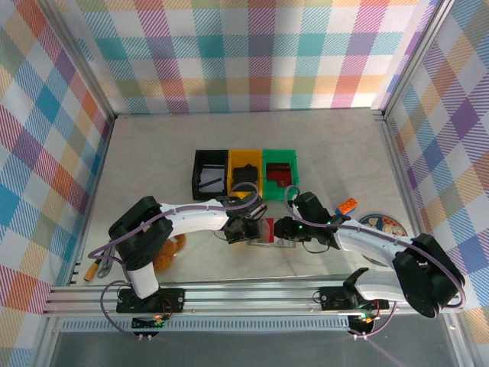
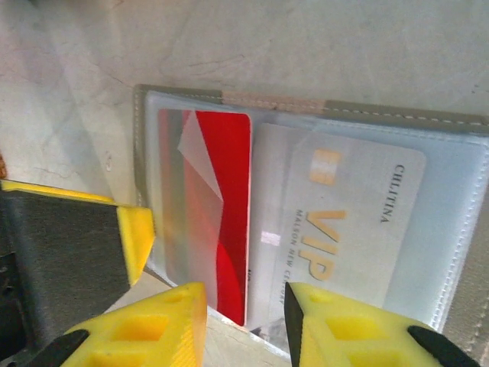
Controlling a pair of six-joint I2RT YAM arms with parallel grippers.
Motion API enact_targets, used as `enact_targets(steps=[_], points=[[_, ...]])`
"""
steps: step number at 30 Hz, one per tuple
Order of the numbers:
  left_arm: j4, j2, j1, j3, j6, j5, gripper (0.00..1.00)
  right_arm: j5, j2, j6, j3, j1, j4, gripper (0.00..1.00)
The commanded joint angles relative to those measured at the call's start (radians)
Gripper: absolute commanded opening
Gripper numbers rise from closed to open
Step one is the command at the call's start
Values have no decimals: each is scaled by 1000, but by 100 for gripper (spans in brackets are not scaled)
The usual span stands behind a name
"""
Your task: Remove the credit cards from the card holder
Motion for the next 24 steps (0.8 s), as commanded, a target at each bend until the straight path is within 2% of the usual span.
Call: enact_targets(steps=[1, 13, 20, 24], points=[[214, 206, -37, -82, -27, 156, 54, -7, 31, -12, 33, -7, -26, 33], [214, 209, -37, -85, -26, 156, 54, -79, 131, -66, 70, -6, 76, 32], [213, 219, -37, -80, -22, 158, 54, -26, 136, -67, 77, -10, 51, 31], [213, 222, -37, -78, -21, 159, 54, -46, 155, -71, 90, -10, 50, 31]])
